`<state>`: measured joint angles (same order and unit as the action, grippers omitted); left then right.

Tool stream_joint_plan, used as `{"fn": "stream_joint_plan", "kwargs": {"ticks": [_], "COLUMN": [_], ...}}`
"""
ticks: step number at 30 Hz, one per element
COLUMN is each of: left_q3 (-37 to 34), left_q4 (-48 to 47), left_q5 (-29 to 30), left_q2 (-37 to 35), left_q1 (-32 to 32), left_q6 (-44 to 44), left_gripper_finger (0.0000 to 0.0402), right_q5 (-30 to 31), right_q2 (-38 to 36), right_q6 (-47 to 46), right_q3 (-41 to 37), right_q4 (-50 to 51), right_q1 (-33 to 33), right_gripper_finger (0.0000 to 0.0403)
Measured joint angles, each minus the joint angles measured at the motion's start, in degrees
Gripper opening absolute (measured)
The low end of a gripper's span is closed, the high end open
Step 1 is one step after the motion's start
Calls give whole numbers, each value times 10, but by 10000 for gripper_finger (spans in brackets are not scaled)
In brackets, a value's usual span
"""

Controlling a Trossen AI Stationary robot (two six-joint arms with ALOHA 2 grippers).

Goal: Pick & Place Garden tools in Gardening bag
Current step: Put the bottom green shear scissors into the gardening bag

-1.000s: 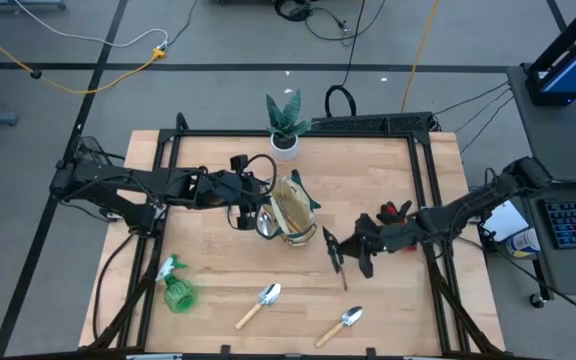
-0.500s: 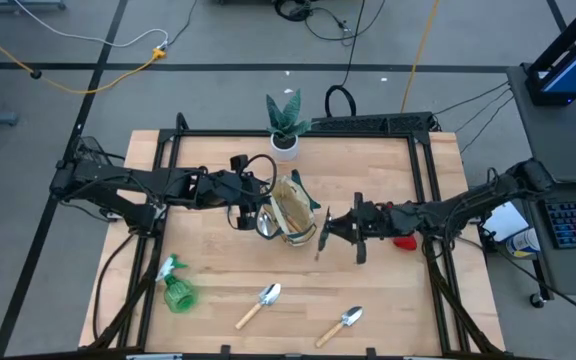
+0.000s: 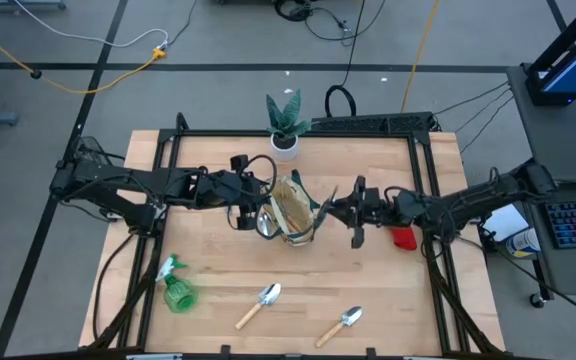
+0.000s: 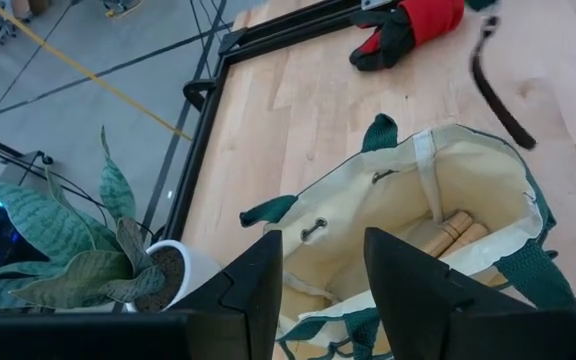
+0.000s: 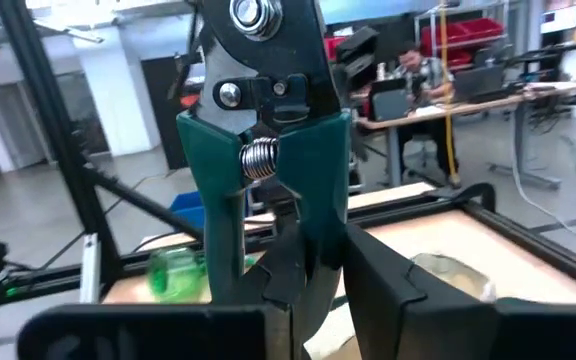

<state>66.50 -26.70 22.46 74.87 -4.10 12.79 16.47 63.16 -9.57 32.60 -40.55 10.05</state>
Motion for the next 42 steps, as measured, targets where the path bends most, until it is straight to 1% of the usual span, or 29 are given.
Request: {"fn": "stream_joint_plan", "kwargs": {"ticks": [5, 8, 18, 27, 31, 35, 42], "left_q3": [0, 0, 0, 0, 0, 0, 0], "left_q4": [0, 0, 9, 15, 13, 12, 2], "left_q5": [0, 0, 0, 1, 1, 1, 1], "left_q2": [0, 0, 0, 0, 0, 0, 0], "left_q1": [0, 0, 0, 0, 0, -2, -2], "left_q6": [22, 20, 15, 13, 1, -16, -16], "left_gripper_finger": [150, 150, 150, 150, 150, 149, 149], "right_q5": [0, 0, 0, -1, 0, 1, 0], "right_q2": [0, 1, 47, 110, 135, 158, 195], "right_q6": [0, 0, 39, 75, 87, 57, -35], "right_q3": [0, 0, 2, 64, 78, 80, 80], "right_q4": [-15, -21, -129, -128, -128, -117, -18], "right_q1": [-21, -31, -49, -57, -67, -84, -104], "right_gripper_finger": [45, 45, 45, 45, 45, 45, 45]}}
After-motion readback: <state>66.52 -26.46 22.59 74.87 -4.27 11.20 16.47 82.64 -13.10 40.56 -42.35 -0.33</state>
